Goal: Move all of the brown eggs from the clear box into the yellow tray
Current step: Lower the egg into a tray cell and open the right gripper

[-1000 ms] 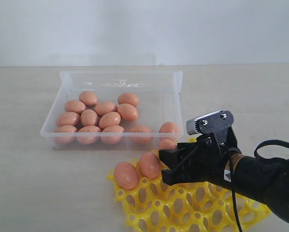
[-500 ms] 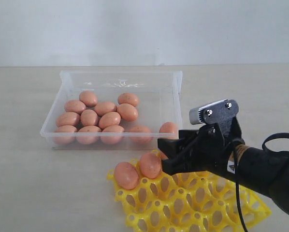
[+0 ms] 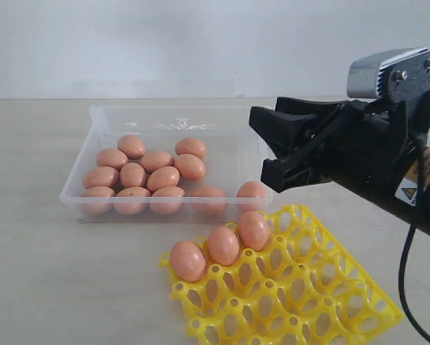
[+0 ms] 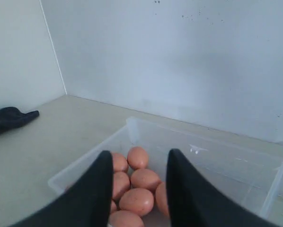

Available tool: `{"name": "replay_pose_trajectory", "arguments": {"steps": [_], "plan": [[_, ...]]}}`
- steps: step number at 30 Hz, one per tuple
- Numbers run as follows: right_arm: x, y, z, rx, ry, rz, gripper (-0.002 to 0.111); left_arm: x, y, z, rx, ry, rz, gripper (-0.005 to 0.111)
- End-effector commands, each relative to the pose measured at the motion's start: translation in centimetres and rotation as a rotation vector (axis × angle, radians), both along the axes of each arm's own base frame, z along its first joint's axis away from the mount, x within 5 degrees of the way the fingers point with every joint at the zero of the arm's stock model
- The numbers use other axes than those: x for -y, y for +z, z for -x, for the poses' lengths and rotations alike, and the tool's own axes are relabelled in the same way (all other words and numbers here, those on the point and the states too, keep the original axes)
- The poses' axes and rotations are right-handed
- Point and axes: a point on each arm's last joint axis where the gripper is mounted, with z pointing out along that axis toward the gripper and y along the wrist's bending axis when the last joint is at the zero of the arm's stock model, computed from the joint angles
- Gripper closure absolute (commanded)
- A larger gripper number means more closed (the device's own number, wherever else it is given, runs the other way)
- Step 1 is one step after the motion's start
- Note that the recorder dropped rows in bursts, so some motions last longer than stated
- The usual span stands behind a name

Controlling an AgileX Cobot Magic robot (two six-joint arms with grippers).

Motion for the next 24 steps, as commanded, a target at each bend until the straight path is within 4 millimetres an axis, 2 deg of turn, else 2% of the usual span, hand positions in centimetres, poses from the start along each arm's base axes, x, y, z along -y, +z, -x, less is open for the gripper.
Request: {"name": "replay_pose_trajectory", "arguments": {"steps": [1,5,16,20,22,24], "plan": [[0.5,0.0,0.4,-0.061,-0.023,0.062,0.108,0.0,-0.1,-0.1,0.002,-0.002,-0.008,0.103],[0.7,-0.5,0.6,-0.119,-0.035,0.102,0.108,0.0,-0.1,-0.1,0.002,-0.002,-0.008,0.103],[1.6,-2.8,0.8,-0.421,-0.085,0.33,0.108,0.0,-0.1,-0.1,0.002,-0.002,-0.008,0.103],[1.8,-1.4,-0.3,-0.533,-0.126,0.463,0.108,0.0,-0.1,-0.1,0.002,-0.002,-0.008,0.103],[1.8,0.2,-1.0,-0.554,-0.135,0.548,0.108,0.0,-0.1,-0.1,0.002,-0.002,-0.008,0.103],[1.8,2.8,-2.0,-0.546,-0.136,0.639,0.108,0.0,-0.1,-0.1,0.002,-0.002,-0.008,0.103]]}}
